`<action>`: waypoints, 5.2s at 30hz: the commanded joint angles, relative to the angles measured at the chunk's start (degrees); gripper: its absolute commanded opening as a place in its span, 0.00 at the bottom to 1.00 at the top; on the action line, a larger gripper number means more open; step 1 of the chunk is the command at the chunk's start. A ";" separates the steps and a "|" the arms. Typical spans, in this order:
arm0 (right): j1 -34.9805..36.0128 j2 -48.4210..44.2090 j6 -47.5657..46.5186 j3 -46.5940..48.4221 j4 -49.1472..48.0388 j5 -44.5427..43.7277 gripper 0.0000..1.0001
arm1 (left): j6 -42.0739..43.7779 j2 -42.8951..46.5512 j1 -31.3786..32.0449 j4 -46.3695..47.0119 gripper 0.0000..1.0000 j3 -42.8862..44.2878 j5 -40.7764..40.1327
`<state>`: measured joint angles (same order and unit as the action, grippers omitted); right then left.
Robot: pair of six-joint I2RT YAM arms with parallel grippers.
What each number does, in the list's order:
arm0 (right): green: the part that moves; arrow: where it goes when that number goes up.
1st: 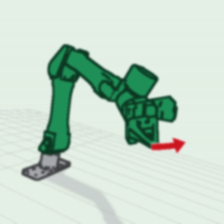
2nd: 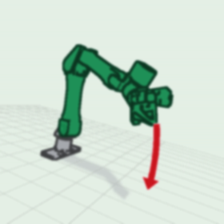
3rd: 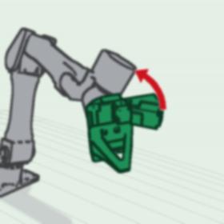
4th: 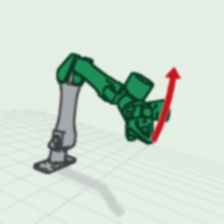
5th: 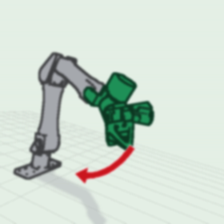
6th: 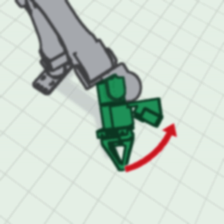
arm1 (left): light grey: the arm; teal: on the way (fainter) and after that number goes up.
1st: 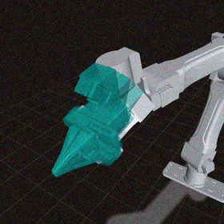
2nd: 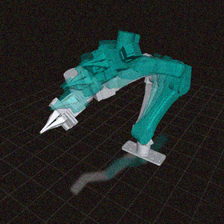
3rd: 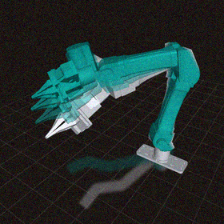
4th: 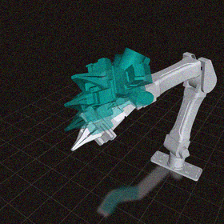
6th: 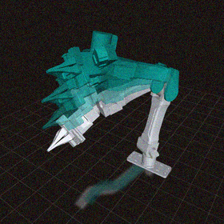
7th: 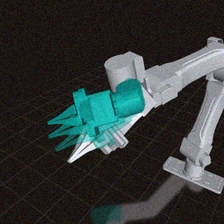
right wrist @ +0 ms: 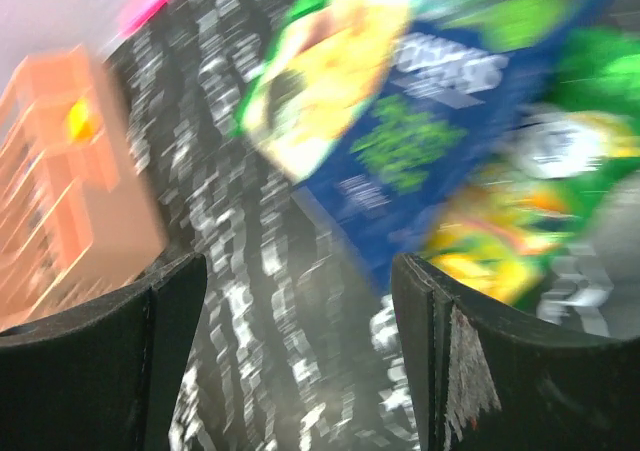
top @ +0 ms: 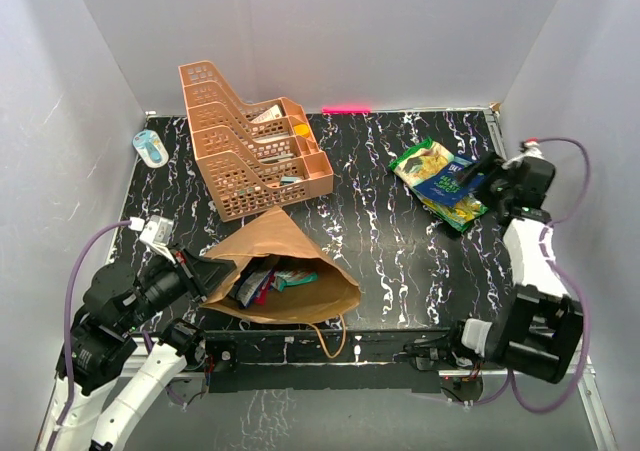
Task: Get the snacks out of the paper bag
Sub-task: Place the snack at the center of the board, then take out the snack from the paper bag, then place the snack at the center of the board.
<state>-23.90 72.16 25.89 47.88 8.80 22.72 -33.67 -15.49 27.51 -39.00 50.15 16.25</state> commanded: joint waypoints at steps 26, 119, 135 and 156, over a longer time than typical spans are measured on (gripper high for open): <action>92.49 -12.38 -18.66 5.00 -4.12 -12.62 0.34 | 3.44 -7.57 0.18 2.54 0.00 8.34 0.24; 92.26 7.06 -87.07 6.41 -16.17 -5.26 0.08 | 0.74 -6.10 0.18 4.81 0.00 5.91 -2.19; 92.54 -13.37 -55.08 15.88 -0.61 -14.52 0.08 | 0.19 -6.09 0.18 3.84 0.00 5.08 -4.06; 92.58 -26.85 -61.25 13.72 -3.39 -1.63 0.08 | 0.38 -5.48 0.13 2.93 0.00 5.19 -4.46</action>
<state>68.51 48.51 -24.77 65.82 6.35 9.17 -33.47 -21.91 27.53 -36.01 54.68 12.56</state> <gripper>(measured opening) 0.080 0.008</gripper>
